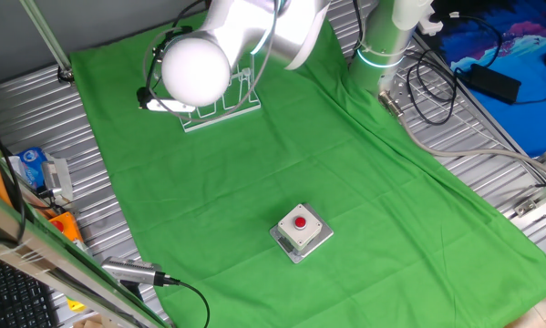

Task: Put the cup on the cup rack

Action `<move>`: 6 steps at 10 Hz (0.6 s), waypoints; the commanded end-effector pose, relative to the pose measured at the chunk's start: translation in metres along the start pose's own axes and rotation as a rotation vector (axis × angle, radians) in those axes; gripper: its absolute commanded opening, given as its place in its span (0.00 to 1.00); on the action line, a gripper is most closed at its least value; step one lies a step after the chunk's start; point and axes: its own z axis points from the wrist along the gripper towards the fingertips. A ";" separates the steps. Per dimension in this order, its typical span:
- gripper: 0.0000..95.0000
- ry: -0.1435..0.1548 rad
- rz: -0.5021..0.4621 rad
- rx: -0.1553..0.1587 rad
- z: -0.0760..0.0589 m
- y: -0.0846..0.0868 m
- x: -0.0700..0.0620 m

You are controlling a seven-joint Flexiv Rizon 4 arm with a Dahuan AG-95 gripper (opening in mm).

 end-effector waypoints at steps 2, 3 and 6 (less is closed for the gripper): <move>0.20 0.001 0.004 0.006 0.001 0.000 -0.001; 0.20 0.002 0.004 0.007 0.001 0.000 -0.001; 0.40 0.003 0.000 0.008 0.001 0.000 0.000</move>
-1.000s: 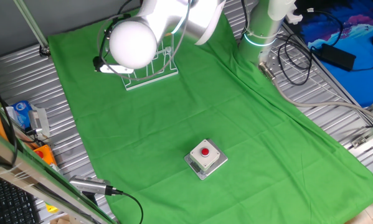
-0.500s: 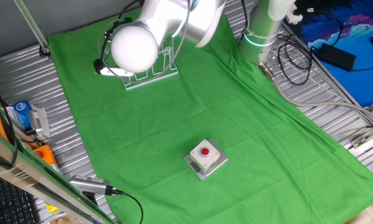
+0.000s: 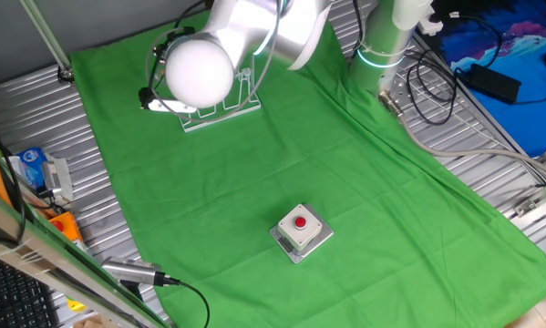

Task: Put the cup on the cup rack

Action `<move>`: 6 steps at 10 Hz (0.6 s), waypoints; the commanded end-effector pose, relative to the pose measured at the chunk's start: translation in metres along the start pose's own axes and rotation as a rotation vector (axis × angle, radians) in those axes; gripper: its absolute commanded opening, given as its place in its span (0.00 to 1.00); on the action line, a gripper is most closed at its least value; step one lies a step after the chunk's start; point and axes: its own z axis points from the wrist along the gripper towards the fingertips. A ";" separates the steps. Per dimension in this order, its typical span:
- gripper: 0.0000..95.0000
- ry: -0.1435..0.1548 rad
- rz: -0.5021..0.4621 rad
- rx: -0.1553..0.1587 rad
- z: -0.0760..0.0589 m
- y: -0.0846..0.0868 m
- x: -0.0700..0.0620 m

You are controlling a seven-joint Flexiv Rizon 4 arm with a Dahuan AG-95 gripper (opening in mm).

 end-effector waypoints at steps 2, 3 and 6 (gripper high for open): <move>0.60 -0.005 -0.004 -0.002 0.000 0.000 0.000; 0.80 -0.006 -0.008 -0.003 0.000 0.000 0.000; 0.80 -0.037 -0.006 -0.007 0.000 0.000 0.000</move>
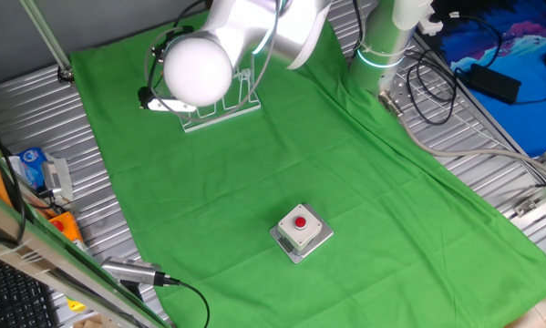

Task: Put the cup on the cup rack

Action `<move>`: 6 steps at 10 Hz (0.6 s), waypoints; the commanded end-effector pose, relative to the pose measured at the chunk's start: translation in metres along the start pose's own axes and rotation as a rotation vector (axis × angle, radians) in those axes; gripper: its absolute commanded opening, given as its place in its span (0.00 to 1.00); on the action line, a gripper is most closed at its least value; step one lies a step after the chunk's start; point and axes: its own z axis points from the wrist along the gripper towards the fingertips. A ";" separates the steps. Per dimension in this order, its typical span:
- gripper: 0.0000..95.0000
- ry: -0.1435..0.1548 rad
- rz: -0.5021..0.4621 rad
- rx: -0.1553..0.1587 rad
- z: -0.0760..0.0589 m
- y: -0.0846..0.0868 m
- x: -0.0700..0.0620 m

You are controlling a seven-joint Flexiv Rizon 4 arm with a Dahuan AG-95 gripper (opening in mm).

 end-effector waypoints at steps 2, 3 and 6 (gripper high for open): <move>0.80 -0.042 0.025 -0.010 -0.001 -0.001 0.002; 0.80 -0.062 0.042 -0.022 -0.003 -0.003 0.006; 0.80 -0.134 0.093 -0.060 -0.019 -0.013 0.028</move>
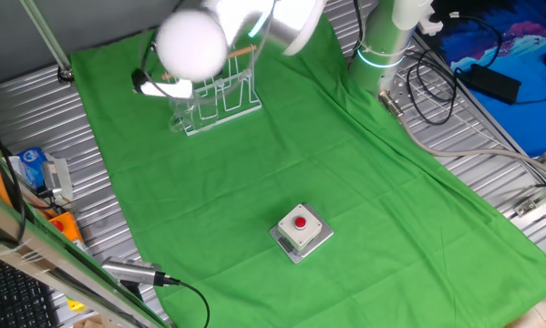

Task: Put the cup on the cup rack

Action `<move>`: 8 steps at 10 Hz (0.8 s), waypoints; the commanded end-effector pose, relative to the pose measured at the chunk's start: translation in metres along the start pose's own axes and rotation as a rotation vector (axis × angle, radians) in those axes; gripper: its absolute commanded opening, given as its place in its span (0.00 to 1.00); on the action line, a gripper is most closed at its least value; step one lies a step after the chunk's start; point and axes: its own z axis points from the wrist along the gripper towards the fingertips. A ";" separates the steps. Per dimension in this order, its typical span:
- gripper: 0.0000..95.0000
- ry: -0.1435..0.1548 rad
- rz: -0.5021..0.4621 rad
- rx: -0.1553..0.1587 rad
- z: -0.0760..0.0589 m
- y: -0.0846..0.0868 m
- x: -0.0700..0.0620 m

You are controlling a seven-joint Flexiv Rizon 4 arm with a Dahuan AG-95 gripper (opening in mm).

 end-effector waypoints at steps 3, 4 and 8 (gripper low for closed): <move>0.60 -0.239 0.195 -0.110 -0.046 -0.017 0.039; 0.40 -0.283 0.225 -0.135 -0.055 -0.018 0.046; 0.20 -0.546 0.386 -0.339 -0.074 -0.020 0.063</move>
